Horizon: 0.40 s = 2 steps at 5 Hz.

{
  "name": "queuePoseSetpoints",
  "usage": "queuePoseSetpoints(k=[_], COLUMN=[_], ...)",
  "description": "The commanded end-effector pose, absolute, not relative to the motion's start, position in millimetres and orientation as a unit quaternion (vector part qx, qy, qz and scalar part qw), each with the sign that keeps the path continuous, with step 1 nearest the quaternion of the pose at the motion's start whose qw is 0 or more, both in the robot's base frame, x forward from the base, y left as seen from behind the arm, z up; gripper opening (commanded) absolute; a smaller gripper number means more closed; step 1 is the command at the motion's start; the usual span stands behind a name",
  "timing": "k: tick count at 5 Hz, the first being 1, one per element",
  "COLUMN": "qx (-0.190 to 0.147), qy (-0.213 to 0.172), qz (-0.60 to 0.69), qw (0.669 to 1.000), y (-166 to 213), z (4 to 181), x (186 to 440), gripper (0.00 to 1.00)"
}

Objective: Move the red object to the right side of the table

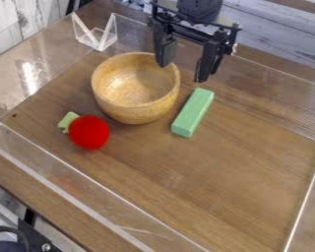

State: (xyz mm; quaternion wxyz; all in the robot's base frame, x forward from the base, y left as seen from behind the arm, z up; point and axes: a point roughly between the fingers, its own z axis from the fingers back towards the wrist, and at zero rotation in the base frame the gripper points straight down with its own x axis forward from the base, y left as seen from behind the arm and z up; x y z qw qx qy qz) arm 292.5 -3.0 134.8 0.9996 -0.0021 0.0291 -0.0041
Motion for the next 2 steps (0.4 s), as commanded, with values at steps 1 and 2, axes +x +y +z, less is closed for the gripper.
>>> queuePoseSetpoints(k=[1, 2], qx=[-0.008, -0.010], qy=[0.036, 0.043], qz=[0.007, -0.002], qw=[0.999, 0.999], y=[7, 26], z=[128.3, 119.9], x=[276, 250], gripper=[1.00, 1.00])
